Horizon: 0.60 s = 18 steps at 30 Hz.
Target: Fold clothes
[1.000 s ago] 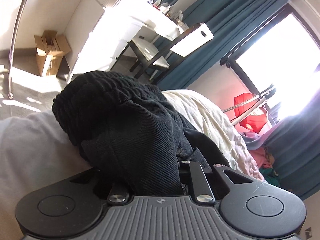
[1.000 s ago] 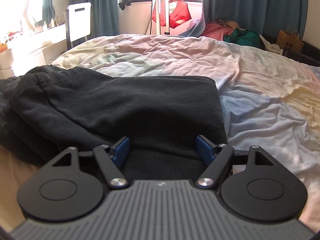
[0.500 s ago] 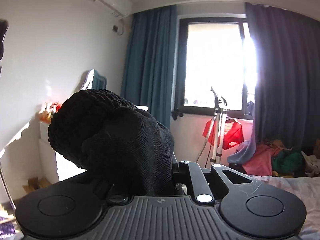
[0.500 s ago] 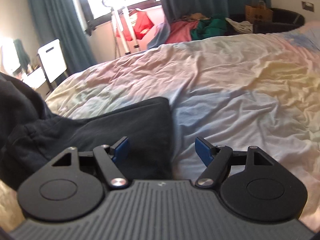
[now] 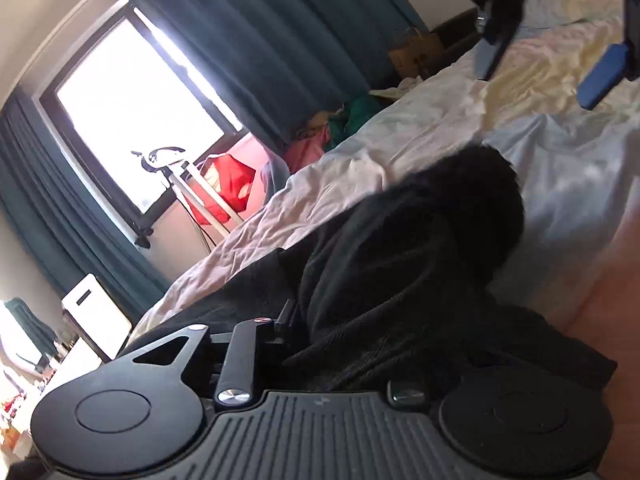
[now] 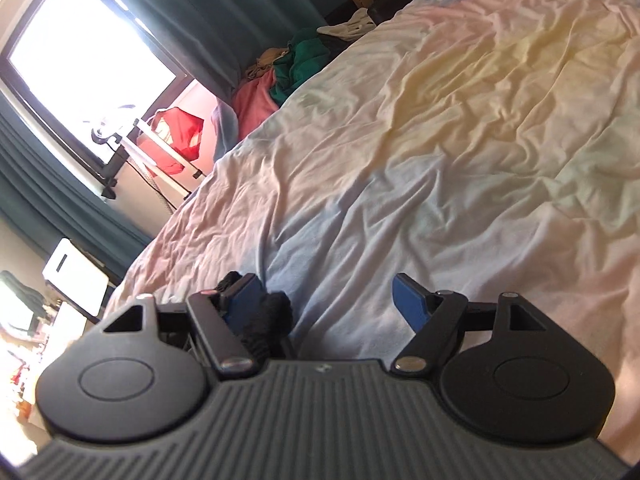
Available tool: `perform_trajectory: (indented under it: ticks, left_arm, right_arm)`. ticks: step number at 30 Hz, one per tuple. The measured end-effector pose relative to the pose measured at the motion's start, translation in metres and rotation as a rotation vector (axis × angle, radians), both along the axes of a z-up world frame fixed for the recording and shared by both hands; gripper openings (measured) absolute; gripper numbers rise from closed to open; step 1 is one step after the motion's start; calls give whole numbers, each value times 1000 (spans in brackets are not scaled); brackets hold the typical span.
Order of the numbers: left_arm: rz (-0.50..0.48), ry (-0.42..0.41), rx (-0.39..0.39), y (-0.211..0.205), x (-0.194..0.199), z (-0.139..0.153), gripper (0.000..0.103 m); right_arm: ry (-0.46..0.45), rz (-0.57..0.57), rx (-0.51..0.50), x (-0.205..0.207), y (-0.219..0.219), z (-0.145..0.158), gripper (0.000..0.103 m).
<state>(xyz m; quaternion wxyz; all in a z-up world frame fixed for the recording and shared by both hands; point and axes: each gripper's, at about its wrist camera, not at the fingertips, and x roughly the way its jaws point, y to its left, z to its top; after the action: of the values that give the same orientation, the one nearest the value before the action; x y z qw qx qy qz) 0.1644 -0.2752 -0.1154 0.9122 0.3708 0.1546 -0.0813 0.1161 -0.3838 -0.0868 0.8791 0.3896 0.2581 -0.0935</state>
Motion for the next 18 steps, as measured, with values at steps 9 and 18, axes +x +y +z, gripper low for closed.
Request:
perform_trajectory:
  ticks: [9, 18]
  left_arm:
    - [-114, 75, -21, 98, -16, 31, 90]
    - [-158, 70, 50, 173, -48, 28, 82]
  right_arm:
    - [-96, 152, 156, 10, 20, -8, 78]
    - [-42, 234, 337, 22, 40, -35, 80]
